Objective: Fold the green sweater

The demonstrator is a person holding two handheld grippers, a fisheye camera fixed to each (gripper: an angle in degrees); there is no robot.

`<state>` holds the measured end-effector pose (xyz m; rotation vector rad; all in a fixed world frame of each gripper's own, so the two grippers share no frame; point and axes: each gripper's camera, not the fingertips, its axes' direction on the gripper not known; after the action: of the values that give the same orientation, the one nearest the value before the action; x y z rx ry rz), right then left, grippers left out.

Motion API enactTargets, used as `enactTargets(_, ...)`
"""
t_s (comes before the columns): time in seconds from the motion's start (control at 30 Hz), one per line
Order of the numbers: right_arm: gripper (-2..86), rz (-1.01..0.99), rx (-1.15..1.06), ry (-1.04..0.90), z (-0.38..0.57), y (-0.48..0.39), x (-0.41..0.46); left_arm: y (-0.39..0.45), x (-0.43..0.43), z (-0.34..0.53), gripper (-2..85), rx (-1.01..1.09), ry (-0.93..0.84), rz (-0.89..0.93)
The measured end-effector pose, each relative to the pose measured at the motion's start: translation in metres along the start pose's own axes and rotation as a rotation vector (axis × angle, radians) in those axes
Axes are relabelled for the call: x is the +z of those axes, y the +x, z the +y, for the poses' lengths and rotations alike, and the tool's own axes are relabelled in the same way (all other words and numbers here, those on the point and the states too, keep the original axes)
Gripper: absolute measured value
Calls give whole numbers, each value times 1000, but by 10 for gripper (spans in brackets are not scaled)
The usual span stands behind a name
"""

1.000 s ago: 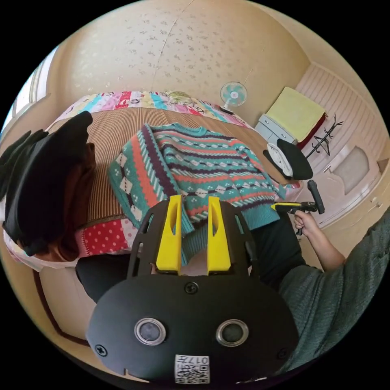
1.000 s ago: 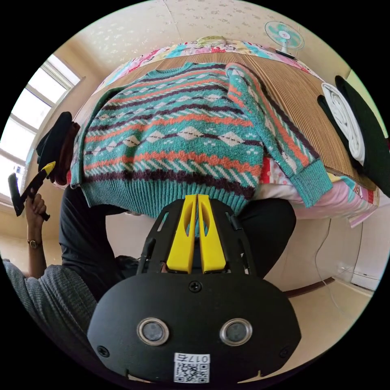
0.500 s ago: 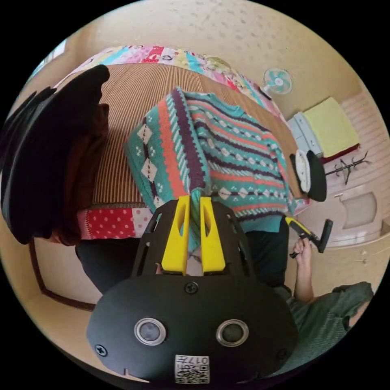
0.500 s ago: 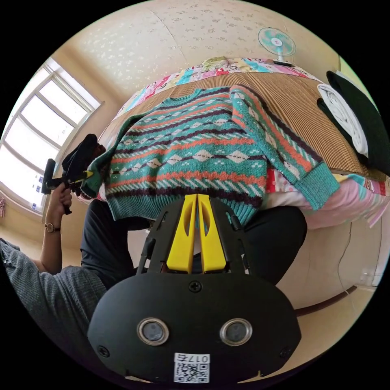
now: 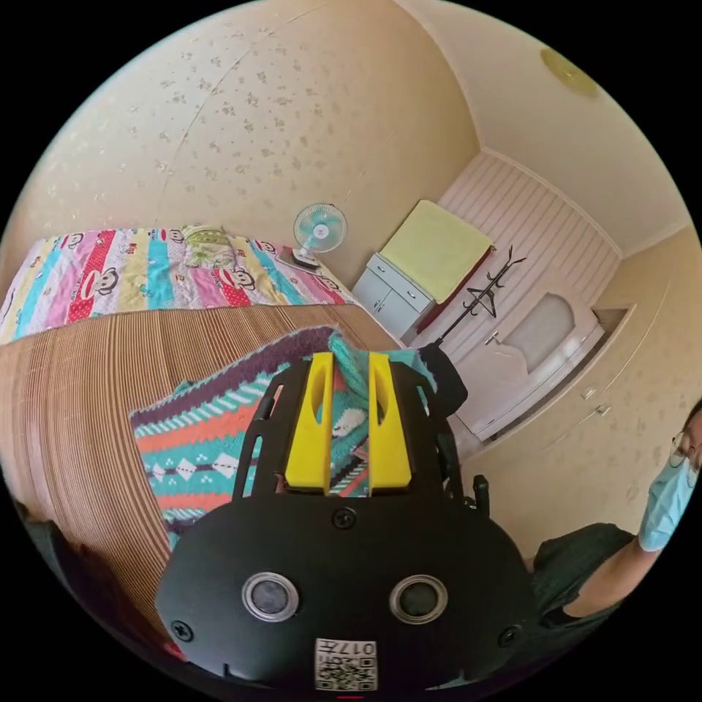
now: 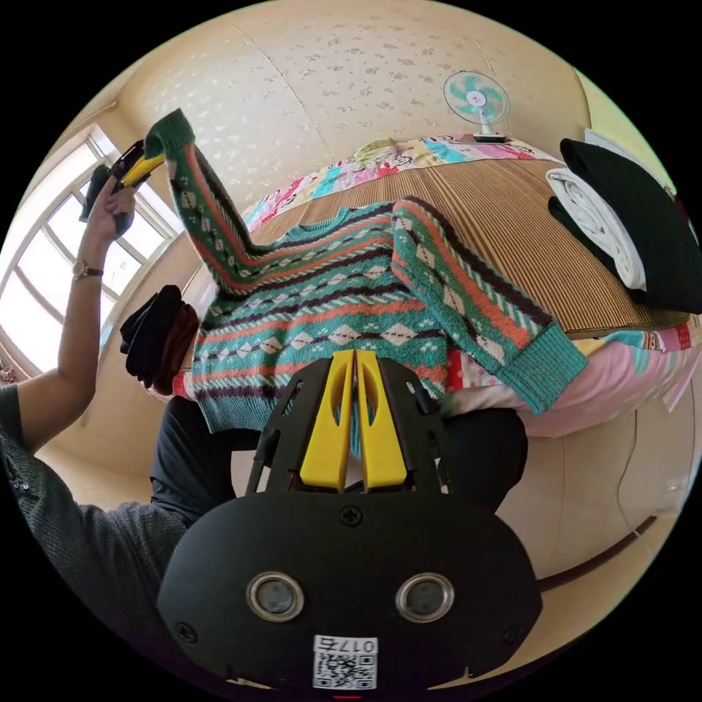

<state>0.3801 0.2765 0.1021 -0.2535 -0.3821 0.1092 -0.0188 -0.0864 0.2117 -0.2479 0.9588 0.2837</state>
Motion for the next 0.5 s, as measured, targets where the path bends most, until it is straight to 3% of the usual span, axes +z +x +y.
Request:
enactTargets(0.07, 20, -11, 38, 5, 12, 20, -12, -4, 34, 13, 113, -8, -68, -9)
enactTargets(0.17, 37, -27, 116, 3, 38, 58, -27, -14, 52, 71, 117, 26, -8, 0)
enactTargets(0.33, 70, -157, 307, 17, 69, 121, -31, -81, 59, 158, 121, -185, -30, 33)
enactTargets(0.43, 77, -297, 289, 51, 56, 120, -21, -116, 43, 196, 121, -278, -28, -73)
enactTargets(0.5, 82, -329, 227, 36, 36, 105, -9, -133, 22, 216, 117, -318, -14, -279)
